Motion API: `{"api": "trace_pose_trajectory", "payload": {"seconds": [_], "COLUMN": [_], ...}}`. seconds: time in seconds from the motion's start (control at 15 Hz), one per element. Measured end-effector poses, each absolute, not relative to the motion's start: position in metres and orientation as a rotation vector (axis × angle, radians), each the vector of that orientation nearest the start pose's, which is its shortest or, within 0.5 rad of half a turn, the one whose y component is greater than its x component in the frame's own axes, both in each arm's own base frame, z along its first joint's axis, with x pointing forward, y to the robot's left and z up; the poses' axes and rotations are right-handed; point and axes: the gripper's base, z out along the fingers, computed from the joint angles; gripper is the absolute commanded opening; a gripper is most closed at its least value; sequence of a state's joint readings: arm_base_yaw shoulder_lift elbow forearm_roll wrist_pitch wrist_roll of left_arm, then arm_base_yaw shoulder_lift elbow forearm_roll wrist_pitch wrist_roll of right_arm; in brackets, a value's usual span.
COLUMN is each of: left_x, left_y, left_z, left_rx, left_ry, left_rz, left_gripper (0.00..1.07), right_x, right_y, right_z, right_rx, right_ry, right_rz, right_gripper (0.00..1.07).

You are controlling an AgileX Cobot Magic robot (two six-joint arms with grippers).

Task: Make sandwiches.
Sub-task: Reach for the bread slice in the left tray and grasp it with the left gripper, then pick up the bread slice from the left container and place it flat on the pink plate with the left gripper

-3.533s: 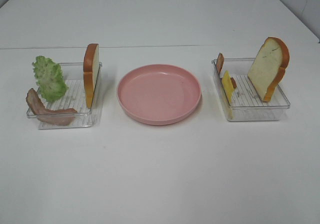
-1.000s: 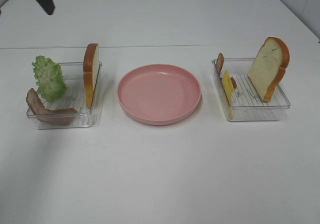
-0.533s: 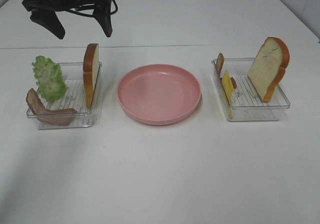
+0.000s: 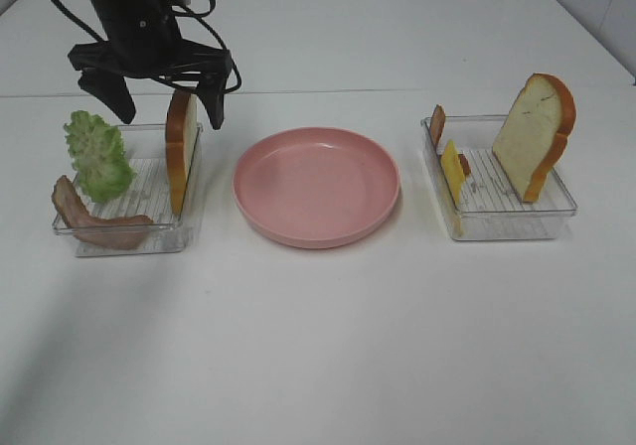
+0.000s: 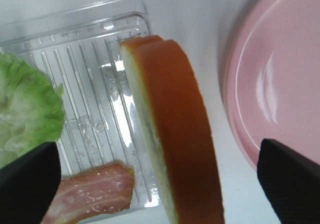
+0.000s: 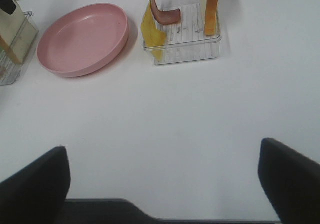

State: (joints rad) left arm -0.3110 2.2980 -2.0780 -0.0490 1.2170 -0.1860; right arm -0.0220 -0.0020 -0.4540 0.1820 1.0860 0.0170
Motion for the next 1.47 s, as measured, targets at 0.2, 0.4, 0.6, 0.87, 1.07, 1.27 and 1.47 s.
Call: {"api": "trace_pose_trajectory", "payload": {"seconds": [0.2,0.4,0.6,0.87,1.07,1.27,1.47], "left_x": [0.465,0.466,0.467,0.467,0.467,0.467,0.465], "left_y": [-0.153,-0.153,-0.152,-0.15,-0.151,-0.151,-0.152], "left_z": [0.196,0.19,0.188,0.188,0.188,0.188,0.201], "left_rx": [0.203,0.244,0.27,0.277,0.268,0.226,0.189], "left_ry": [2.95,2.96,2.956,2.952,2.955,2.96,2.944], "left_rz": [-0.12,-0.112,-0.083,-0.058,-0.071,-0.083,-0.11], "left_gripper": [1.0,0.83,0.25,0.18,0.08,0.0,0.0], "right_x": [-0.002,-0.002,-0.002,-0.002,-0.002,-0.002,-0.002], "right_y": [0.015,0.015,0.015,0.015,0.015,0.015,0.015], "right_z": [0.264,0.264,0.264,0.264,0.264,0.264,0.264], "right_rx": [0.035,0.035,0.035,0.035,0.035,0.035,0.035], "right_ry": [2.106,2.106,2.106,2.106,2.106,2.106,2.106], "right_rz": [0.218,0.218,0.218,0.218,0.218,0.218,0.218], "right_gripper": [0.98,0.98,0.98,0.98,0.98,0.98,0.98]}}
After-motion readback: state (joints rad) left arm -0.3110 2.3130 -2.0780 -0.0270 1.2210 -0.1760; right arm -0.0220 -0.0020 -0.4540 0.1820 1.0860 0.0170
